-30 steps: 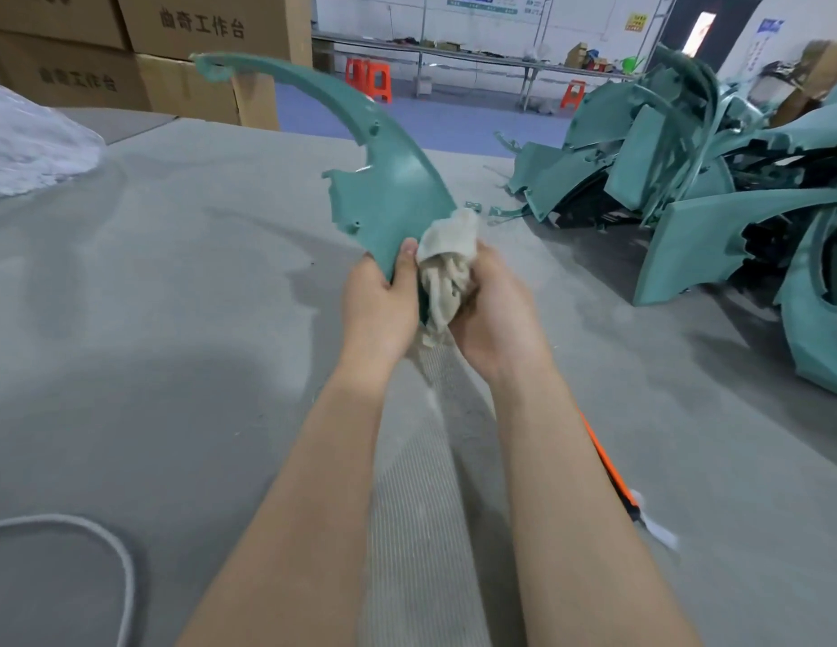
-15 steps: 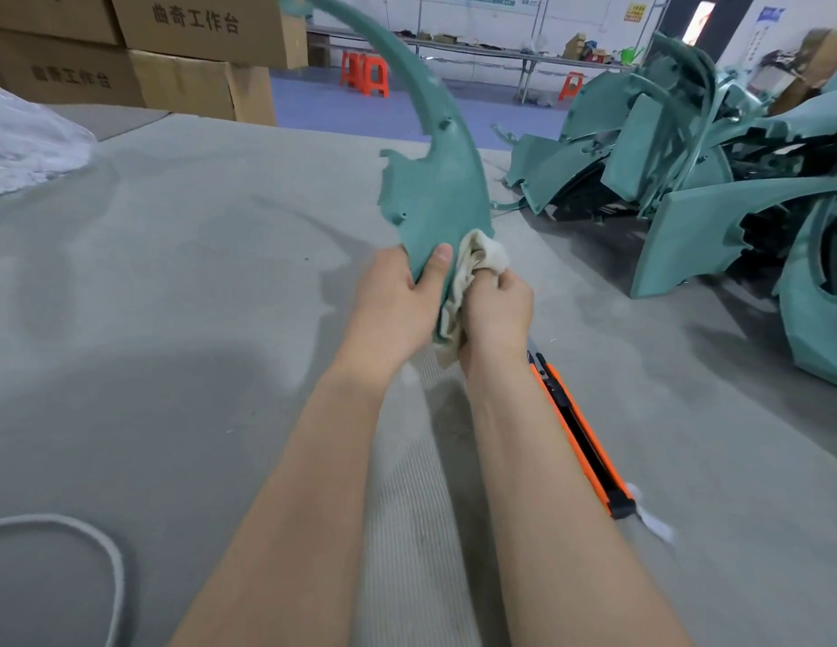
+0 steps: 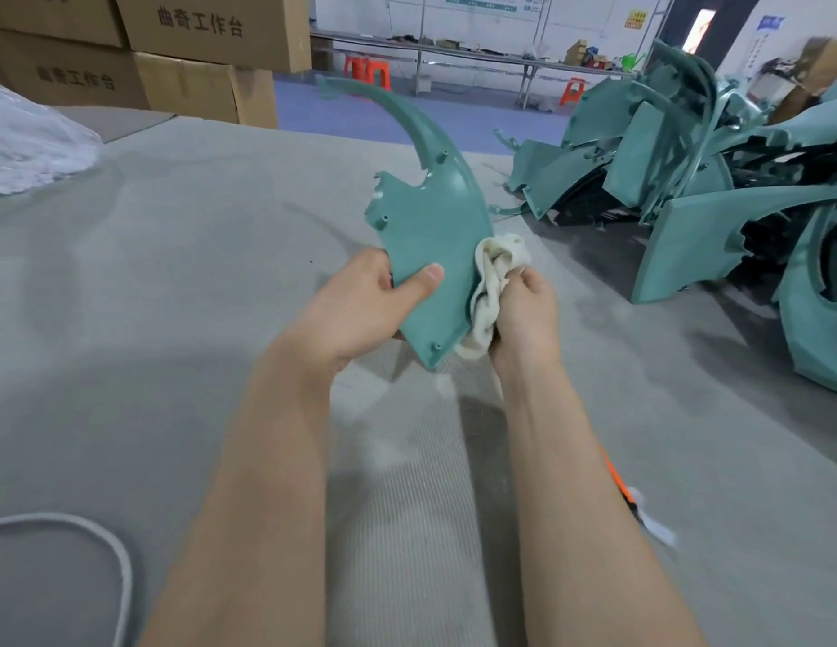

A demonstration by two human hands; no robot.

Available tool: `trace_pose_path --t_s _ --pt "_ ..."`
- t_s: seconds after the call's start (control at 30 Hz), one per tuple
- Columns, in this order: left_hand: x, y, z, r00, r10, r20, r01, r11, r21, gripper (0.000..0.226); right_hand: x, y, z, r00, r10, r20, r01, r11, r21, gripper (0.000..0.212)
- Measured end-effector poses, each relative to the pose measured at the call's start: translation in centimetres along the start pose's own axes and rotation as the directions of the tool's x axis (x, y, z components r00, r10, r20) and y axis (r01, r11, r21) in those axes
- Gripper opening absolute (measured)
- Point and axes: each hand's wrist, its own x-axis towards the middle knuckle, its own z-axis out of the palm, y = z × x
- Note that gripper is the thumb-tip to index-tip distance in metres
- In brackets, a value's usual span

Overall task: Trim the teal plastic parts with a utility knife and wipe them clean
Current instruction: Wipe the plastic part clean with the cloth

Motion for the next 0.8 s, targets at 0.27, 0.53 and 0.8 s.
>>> trace_pose_path --t_s 0.27,0.53,0.8 --pt "-1.0 -0.7 -2.2 0.985 -0.072 0.159 0.095 0.985 -0.142 0.012 0.7 -0.2 -1.1 0.944 -0.293 0.150 0.329 0.836 -0.438 0.021" --pt "-1.5 0.5 -2.3 0.971 -0.184 -0.150 0.119 0.923 -0.366 0.016 2.0 -0.6 -1.8 0.962 -0.194 -0.191 0.066 0.846 -0.529 0.032" --pt "-4.2 2.2 -4.2 0.597 -0.126 -0.792 -0.204 0.931 -0.302 0.027 -4.1 -2.1 2.4 0.802 -0.597 0.030 0.480 0.614 -0.626 0.036"
